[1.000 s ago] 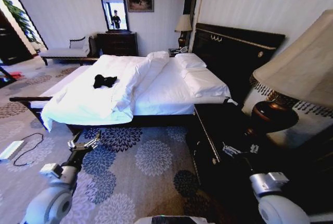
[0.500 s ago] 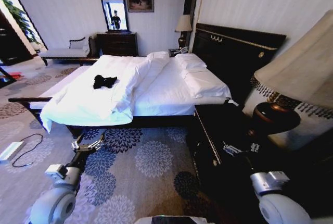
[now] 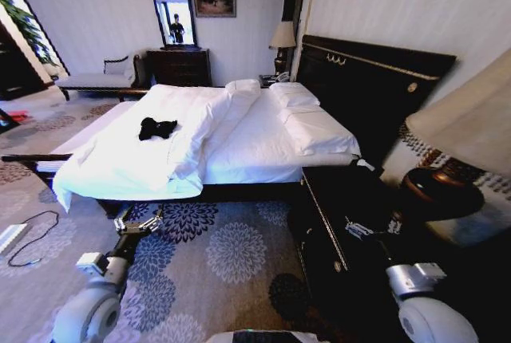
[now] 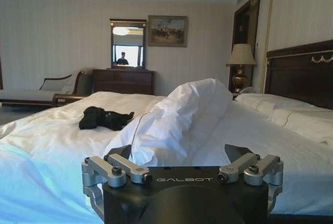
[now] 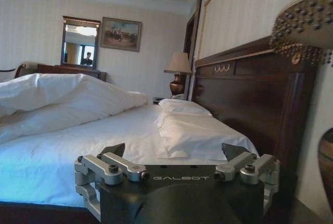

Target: Fold the clothes on the bed.

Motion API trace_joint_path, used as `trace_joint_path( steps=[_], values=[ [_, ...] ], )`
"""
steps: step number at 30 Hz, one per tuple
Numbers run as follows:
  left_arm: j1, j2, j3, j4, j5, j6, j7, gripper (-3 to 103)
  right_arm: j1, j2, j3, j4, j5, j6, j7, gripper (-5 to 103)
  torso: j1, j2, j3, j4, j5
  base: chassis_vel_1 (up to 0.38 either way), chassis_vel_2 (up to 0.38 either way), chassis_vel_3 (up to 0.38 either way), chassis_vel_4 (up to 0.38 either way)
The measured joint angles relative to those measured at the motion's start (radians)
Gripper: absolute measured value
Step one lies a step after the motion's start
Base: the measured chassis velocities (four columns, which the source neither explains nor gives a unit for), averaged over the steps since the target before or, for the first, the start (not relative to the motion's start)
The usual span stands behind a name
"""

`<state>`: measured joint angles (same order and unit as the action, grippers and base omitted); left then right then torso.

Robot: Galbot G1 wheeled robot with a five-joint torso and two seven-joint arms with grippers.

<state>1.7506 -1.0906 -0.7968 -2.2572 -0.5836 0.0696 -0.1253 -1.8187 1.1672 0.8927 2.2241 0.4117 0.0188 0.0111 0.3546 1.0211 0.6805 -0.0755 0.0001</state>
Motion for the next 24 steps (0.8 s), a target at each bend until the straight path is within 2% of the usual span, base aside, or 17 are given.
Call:
trace_joint_path(
  steps=[10, 24],
  values=[
    [-0.001, -0.003, 0.011, 0.009, 0.005, -0.001, 0.001, 100, -0.009, 0.03, -0.019, -0.012, -0.027, 0.017, -0.005, 100, 0.0, 0.0, 0.0, 0.0, -0.0002, -0.085, 0.091, 0.085, -0.095],
    [0.016, -0.004, 0.0, -0.007, 0.005, 0.001, -0.001, 100, 0.001, 0.01, -0.013, -0.017, -0.016, 0.017, -0.002, 100, 0.0, 0.0, 0.0, 0.0, -0.0001, -0.091, 0.096, 0.102, -0.098]
  ],
)
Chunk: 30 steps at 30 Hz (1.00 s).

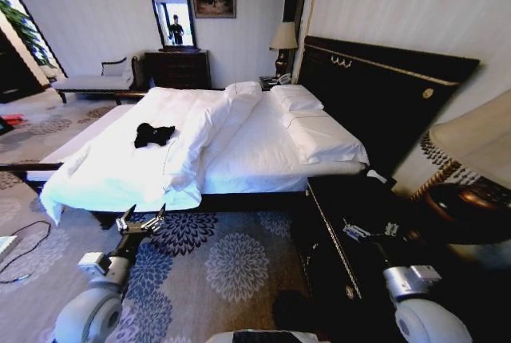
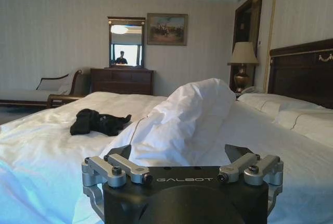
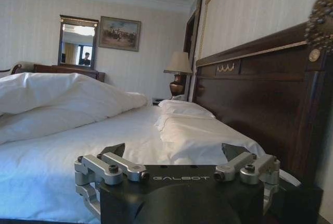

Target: Fold the clothes on the bed.

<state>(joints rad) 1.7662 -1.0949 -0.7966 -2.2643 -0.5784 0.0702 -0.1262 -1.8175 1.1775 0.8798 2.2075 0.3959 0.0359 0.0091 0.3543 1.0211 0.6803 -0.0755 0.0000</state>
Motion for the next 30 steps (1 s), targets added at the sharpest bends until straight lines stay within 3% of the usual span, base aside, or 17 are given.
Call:
trace_joint_path(
  steps=[18, 23, 30],
  values=[
    [0.028, -0.006, -0.014, -0.036, -0.013, 0.0, 0.002, 100, 0.006, 0.016, -0.005, -0.008, 0.007, -0.001, 0.009, 100, 0.0, 0.0, 0.0, -0.0001, 0.0, -0.129, 0.132, 0.137, -0.14],
    [0.032, -0.002, -0.015, -0.05, -0.056, 0.015, -0.006, 100, 0.017, 0.018, -0.011, -0.013, 0.01, -0.002, 0.012, 100, 0.0, 0.0, 0.0, 0.0, 0.0001, -0.134, 0.143, 0.146, -0.131],
    [0.03, -0.002, -0.016, -0.055, -0.022, 0.007, -0.005, 100, 0.022, 0.008, -0.012, -0.018, 0.011, -0.008, 0.018, 100, 0.0, 0.0, 0.0, 0.0, -0.0001, -0.126, 0.139, 0.127, -0.147]
  ],
)
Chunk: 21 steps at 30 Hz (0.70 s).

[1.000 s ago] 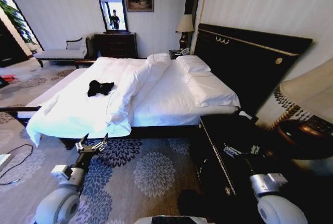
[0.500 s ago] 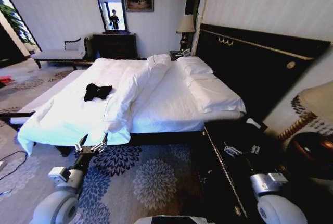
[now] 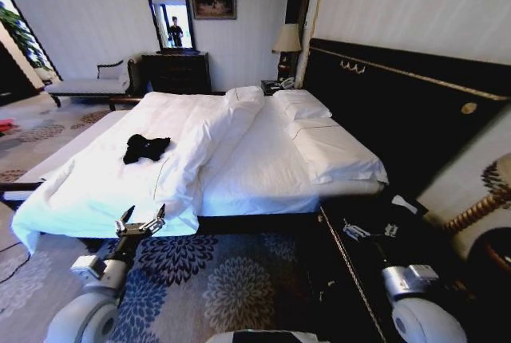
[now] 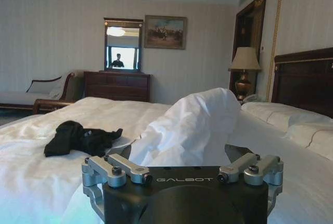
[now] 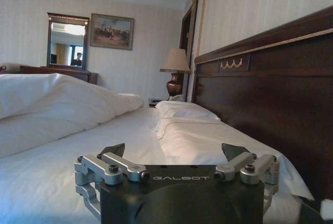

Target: Fold the clothes on the bed.

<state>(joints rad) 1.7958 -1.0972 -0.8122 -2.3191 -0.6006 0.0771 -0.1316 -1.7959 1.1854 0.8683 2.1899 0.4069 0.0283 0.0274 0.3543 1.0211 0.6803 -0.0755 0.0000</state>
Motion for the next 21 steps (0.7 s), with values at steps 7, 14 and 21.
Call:
trace_joint_path(
  steps=[7, 14, 21],
  values=[
    [-0.004, 0.0, 0.0, 0.002, 0.007, -0.001, 0.0, 100, 0.006, 0.003, 0.001, -0.005, 0.004, -0.003, 0.003, 100, 0.0, 0.0, 0.0, 0.0, 0.0, -0.16, 0.144, 0.167, -0.139],
    [0.004, -0.009, 0.0, 0.005, 0.01, -0.005, 0.004, 100, 0.006, 0.0, 0.001, -0.007, 0.016, -0.003, 0.005, 100, 0.0, 0.0, 0.0, 0.0, 0.0, -0.155, 0.153, 0.155, -0.151],
    [0.007, -0.009, 0.001, 0.004, 0.009, -0.006, 0.007, 100, 0.005, 0.002, 0.005, -0.006, 0.02, -0.006, 0.013, 100, 0.0, 0.0, 0.0, 0.0, 0.0001, -0.13, 0.141, 0.145, -0.142]
  ],
)
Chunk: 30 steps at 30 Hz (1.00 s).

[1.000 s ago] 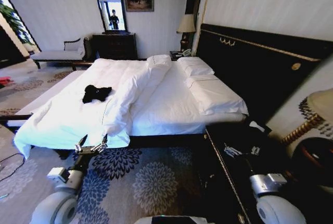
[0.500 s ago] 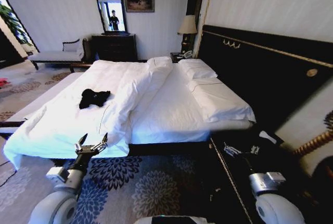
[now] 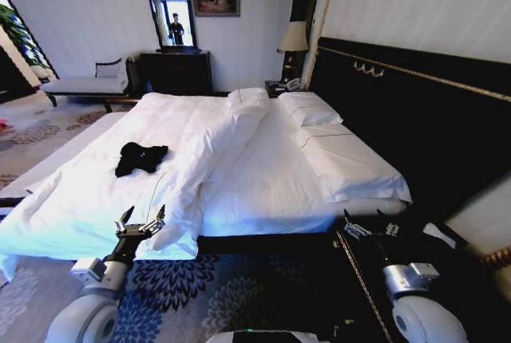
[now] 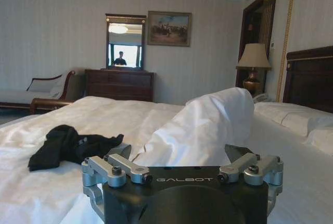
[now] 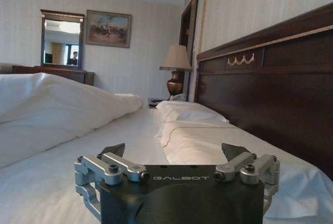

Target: Fold the clothes on the bed.

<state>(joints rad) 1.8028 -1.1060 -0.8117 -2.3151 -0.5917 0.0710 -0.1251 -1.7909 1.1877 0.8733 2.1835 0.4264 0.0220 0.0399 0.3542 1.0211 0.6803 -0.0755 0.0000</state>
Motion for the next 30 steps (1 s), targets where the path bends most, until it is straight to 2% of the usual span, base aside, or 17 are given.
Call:
trace_joint_path(
  steps=[13, 21, 30],
  values=[
    [0.001, 0.002, 0.005, 0.0, -0.001, -0.001, 0.006, 100, 0.011, 0.007, 0.005, -0.003, 0.001, -0.013, 0.014, 100, 0.0, 0.0, 0.0, 0.0, 0.0002, -0.09, 0.158, 0.109, -0.156],
    [0.0, 0.001, 0.007, -0.001, -0.003, 0.002, 0.001, 100, 0.014, 0.012, 0.006, -0.008, 0.001, -0.015, 0.019, 100, 0.0, 0.0, 0.0, -0.0001, 0.0, 0.086, 0.166, -0.095, -0.184],
    [0.007, 0.004, 0.008, 0.0, -0.001, 0.002, 0.001, 100, 0.023, 0.025, 0.0, -0.022, 0.0, -0.013, 0.019, 100, 0.0, 0.0, 0.0, 0.0001, -0.0006, 0.2, 0.262, -0.19, -0.266]
  ],
)
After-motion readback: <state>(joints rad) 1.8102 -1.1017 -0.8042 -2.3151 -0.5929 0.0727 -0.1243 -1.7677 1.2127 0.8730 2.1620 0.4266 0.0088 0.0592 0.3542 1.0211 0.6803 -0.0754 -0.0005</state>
